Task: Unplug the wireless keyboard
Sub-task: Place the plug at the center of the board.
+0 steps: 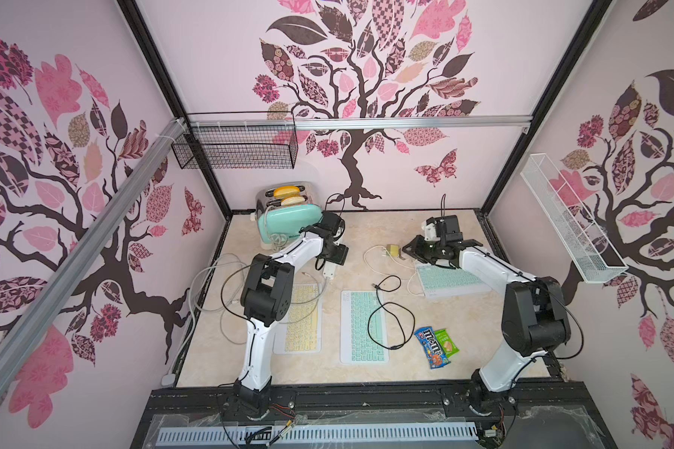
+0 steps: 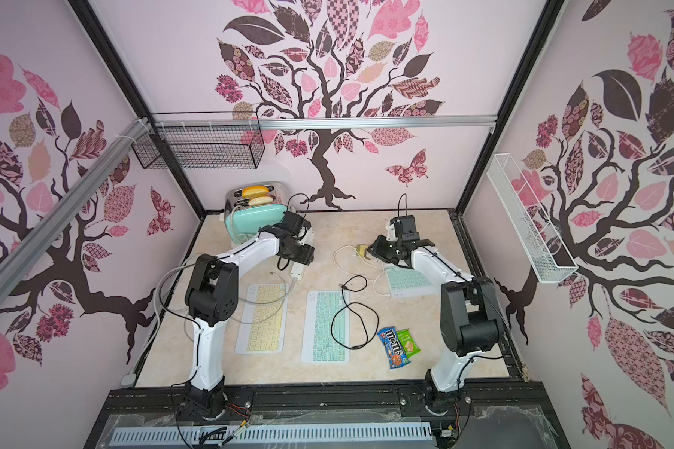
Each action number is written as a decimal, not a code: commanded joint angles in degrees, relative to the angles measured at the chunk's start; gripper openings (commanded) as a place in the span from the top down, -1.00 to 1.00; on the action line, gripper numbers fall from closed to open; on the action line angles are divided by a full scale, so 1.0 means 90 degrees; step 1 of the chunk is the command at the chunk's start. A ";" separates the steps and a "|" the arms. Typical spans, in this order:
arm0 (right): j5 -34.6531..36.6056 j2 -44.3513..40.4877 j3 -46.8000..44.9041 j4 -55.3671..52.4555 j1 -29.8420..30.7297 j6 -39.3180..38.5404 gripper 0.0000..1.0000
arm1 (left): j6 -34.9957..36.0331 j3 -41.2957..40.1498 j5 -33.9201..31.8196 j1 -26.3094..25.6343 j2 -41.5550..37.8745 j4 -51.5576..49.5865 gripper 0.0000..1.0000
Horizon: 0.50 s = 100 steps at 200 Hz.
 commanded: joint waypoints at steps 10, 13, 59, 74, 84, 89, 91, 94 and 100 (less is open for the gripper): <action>-0.0647 0.0443 0.0645 -0.0221 0.0346 -0.0384 1.00 | -0.0153 -0.0507 0.0698 0.0010 -0.1061 0.0626 -0.36; -0.0712 0.0490 0.0692 -0.0237 0.0386 -0.0414 1.00 | -0.0151 -0.0600 0.0799 0.0014 -0.1150 0.0699 -0.36; -0.2267 0.0911 0.0682 0.0651 0.0567 0.0198 1.00 | -0.0375 -0.2090 0.2820 0.0077 -0.2421 0.2250 -0.37; -0.2081 0.1171 0.1040 -0.0144 0.0633 -0.0249 1.00 | -0.0361 -0.2335 0.2749 0.0099 -0.2608 0.2291 -0.37; -0.1945 0.1331 0.1267 -0.0604 0.0695 -0.0642 1.00 | -0.0332 -0.2444 0.2636 0.0100 -0.2670 0.2260 -0.37; -0.1909 0.1385 0.1291 -0.0662 0.0720 -0.0725 1.00 | -0.0275 -0.2481 0.2601 0.0107 -0.2672 0.2202 -0.37; -0.1887 0.1400 0.1285 -0.0666 0.0727 -0.0733 1.00 | -0.0259 -0.2483 0.2581 0.0107 -0.2672 0.2176 -0.37; -0.1877 0.1426 0.1263 -0.0625 0.0737 -0.0723 1.00 | -0.0217 -0.2490 0.2562 0.0107 -0.2663 0.2137 -0.37; -0.1895 0.1491 0.1193 -0.0466 0.0757 -0.0685 1.00 | -0.0119 -0.2494 0.2488 0.0112 -0.2640 0.2045 -0.36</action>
